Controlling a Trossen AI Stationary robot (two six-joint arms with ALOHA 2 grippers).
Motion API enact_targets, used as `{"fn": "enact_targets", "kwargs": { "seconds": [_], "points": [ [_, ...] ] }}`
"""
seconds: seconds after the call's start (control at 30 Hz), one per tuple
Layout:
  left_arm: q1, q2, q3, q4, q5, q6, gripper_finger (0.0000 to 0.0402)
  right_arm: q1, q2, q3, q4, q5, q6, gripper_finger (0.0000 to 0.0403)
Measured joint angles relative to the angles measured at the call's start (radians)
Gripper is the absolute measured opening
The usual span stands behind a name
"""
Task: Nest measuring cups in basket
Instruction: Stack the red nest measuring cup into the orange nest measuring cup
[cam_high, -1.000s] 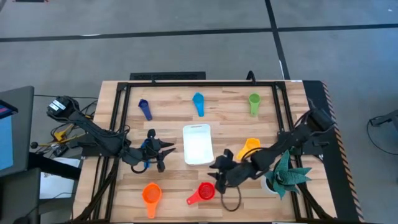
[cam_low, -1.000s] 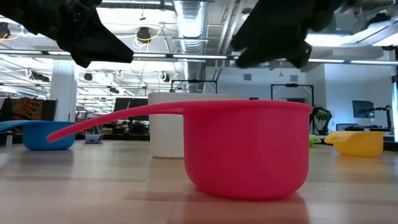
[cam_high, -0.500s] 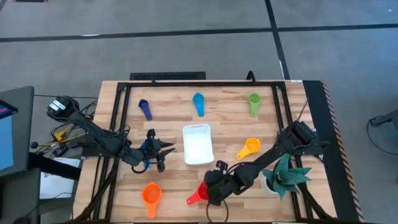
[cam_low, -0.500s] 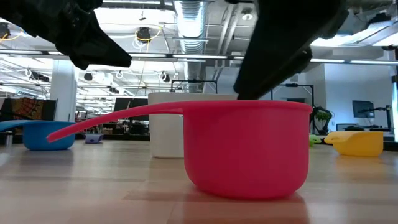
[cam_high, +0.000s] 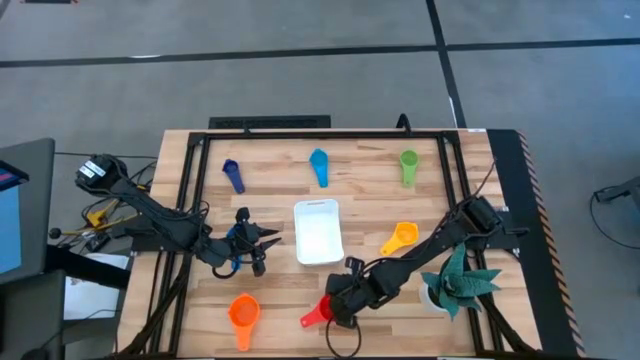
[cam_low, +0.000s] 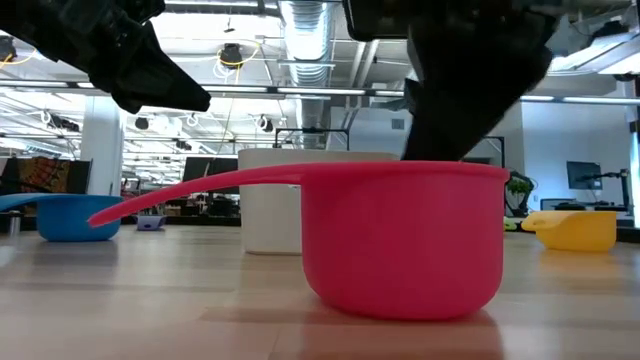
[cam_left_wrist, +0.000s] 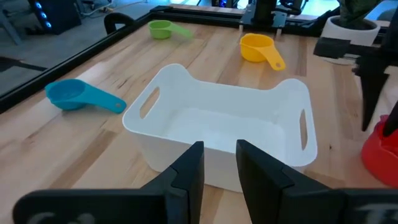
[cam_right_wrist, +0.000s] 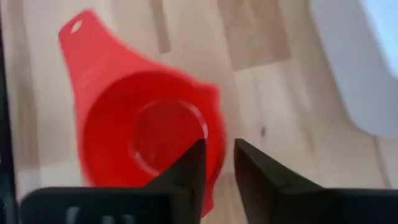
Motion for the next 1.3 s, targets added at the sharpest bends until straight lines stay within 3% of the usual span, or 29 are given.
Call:
{"fn": "enact_targets", "kwargs": {
  "seconds": [0.23,0.47,0.7,0.9,1.3],
  "points": [
    [0.0,0.0,0.0,-0.003,0.0,0.0,0.0084,-0.022,0.003,0.002,-0.038,-0.041,-0.08,0.0014],
    [0.0,-0.004,0.0,-0.015,0.084,-0.02,0.0084,-0.026,0.004,0.065,-0.072,-0.066,-0.236,0.0025],
    [-0.059,-0.112,-0.001,-0.079,0.237,-0.142,0.0084,-0.056,0.003,0.175,-0.108,-0.067,-0.48,0.0005],
    [-0.169,-0.257,0.0,-0.228,0.217,-0.283,0.0084,-0.1,0.003,0.243,-0.093,-0.065,-0.633,0.0009],
    [-0.248,-0.441,0.0,-0.548,0.065,-0.423,0.0084,-0.195,0.006,0.277,0.25,-0.12,-0.81,0.0008]
  ]
}}
